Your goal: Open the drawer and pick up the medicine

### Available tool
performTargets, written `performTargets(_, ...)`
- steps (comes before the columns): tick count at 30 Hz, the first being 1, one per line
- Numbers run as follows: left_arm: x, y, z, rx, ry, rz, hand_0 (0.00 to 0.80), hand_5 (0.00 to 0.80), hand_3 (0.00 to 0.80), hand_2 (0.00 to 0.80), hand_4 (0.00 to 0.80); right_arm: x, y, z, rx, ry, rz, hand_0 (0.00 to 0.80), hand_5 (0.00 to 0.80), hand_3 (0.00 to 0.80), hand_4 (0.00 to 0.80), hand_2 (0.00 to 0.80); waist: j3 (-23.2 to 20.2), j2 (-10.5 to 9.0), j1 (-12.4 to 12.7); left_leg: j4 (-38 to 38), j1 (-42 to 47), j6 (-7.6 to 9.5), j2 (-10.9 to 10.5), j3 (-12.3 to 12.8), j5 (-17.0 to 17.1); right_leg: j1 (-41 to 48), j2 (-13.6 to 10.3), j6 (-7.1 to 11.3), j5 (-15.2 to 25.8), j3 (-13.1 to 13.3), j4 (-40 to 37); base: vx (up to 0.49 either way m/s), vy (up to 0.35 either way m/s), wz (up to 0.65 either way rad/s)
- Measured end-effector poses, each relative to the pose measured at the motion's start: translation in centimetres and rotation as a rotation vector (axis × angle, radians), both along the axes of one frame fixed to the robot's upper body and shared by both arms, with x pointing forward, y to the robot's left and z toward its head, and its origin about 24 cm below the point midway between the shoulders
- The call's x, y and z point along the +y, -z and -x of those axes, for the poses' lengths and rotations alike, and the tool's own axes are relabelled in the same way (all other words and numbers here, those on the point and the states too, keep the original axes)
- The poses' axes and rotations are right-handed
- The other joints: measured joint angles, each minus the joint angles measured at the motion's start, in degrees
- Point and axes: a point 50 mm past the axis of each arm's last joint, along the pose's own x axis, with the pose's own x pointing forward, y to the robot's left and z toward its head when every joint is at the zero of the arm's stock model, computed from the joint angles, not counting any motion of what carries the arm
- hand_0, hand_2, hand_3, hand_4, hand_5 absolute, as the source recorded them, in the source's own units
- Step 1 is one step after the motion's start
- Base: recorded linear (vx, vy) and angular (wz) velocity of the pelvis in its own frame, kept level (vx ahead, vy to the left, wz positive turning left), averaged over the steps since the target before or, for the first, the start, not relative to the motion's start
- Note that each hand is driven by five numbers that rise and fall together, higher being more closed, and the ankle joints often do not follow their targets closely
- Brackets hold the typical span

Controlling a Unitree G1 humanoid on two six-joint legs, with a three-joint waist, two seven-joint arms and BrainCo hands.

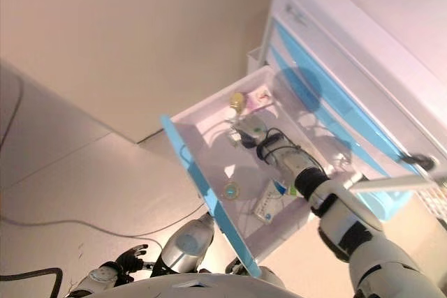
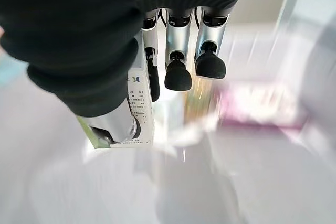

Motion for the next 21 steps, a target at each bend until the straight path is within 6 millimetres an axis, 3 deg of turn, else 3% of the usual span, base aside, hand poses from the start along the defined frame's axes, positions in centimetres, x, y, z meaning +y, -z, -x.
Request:
performTargets(6, 2.1, -0.6, 0.4, 0.024, -0.046, -0.049, 0.000, 0.000, 0.000, 0.000, 0.000, -3.0, -6.4, 1.9, 0.172, -0.038, -0.110, 0.800, 0.800, 0.800, 0.800, 0.800, -3.7, -2.28, -8.1, -1.0, 2.2, 0.28, 1.1, 6.5, -0.9, -0.3, 0.2, 0.40, 2.1, 6.2, -1.3, 0.004, 0.010, -0.56)
performTargets(11, 1.7, -0.3, 0.6, 0.062, -0.042, -0.047, 0.000, 0.000, 0.000, 0.000, 0.000, -5.4, -10.2, 2.4, 0.298, -0.045, -0.336, 0.800, 0.800, 0.800, 0.800, 0.800, -9.6, -0.82, -13.7, -3.6, 5.0, 1.85, 1.1, 10.1, -0.3, 0.5, 0.2, 0.90, 4.0, 10.0, -3.2, 0.021, 0.026, -0.45)
performTargets(15, 0.4, 0.2, 0.6, 0.065, -0.039, -0.010, 0.000, 0.000, 0.000, 0.000, 0.000, -7.3, -12.3, 2.2, 0.273, -0.015, -0.461, 0.800, 0.800, 0.800, 0.800, 0.800, -11.5, 1.22, -16.2, -6.2, 7.7, 2.03, 1.4, 12.3, 0.0, 1.9, 0.2, 1.13, 4.2, 11.7, -4.4, 0.050, 0.020, -0.23)
performTargets(21, -1.0, 0.8, 1.1, 0.089, -0.027, 0.034, 0.000, 0.000, 0.000, 0.000, 0.000, -11.4, -15.3, 0.5, 0.099, 0.158, -0.618, 0.800, 0.800, 0.800, 0.800, 0.800, -12.4, 1.76, -17.3, -6.7, 9.5, 1.74, 1.7, 12.5, -0.2, 4.2, 0.9, 0.94, 4.5, 11.9, -6.1, 0.072, -0.001, -0.03)
